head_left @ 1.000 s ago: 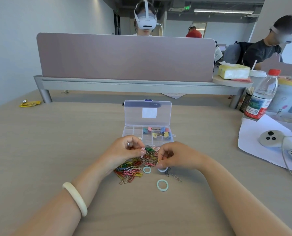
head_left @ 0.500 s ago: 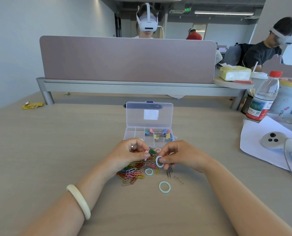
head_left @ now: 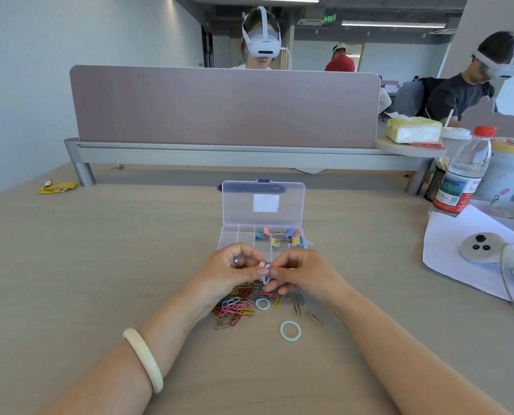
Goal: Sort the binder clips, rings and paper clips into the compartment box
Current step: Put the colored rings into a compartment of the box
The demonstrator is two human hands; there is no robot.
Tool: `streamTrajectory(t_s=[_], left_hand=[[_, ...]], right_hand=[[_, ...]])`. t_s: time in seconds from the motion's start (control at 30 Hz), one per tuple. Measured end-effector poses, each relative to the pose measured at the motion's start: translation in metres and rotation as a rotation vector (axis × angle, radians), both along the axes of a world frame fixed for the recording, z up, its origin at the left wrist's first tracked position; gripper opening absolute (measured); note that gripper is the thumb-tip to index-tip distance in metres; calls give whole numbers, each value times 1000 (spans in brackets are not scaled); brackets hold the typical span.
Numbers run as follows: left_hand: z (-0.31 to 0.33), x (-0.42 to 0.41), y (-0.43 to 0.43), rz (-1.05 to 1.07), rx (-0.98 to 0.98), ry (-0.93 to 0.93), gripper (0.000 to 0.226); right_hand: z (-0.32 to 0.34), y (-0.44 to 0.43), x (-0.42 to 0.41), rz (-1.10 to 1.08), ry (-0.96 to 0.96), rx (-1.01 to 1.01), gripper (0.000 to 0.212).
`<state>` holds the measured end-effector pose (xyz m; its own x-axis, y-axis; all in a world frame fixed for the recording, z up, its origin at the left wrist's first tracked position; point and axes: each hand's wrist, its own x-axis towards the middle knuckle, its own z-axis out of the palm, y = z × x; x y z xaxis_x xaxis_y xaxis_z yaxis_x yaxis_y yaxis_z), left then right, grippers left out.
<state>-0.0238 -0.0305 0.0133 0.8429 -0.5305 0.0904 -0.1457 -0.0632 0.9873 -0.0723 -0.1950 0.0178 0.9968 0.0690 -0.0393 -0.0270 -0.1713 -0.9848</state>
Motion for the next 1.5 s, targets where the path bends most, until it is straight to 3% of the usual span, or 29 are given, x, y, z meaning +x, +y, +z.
streamTrajectory(t_s=[0.1, 0.17, 0.27, 0.37, 0.6, 0.93, 1.5], left_hand=[[-1, 0, 1, -6, 33, 0, 13], [1, 1, 1, 10, 27, -2, 15], [5, 4, 5, 61, -6, 5, 15], [3, 7, 7, 76, -8, 16, 16], [0, 5, 4, 48, 46, -17, 16], [-3, 4, 1, -67, 32, -32, 17], [-2, 0, 1, -111, -1, -3, 18]], right_hand=[[7, -4, -1, 31, 8, -133, 9], [18, -16, -5, 76, -22, -440, 13], [27, -22, -16, 350, 66, -838, 26], [24, -9, -21, 442, 105, -948, 33], [12, -9, -9, 268, -10, -811, 19], [11, -16, -4, 40, 10, -195, 12], [4, -14, -2, 70, 41, -126, 11]])
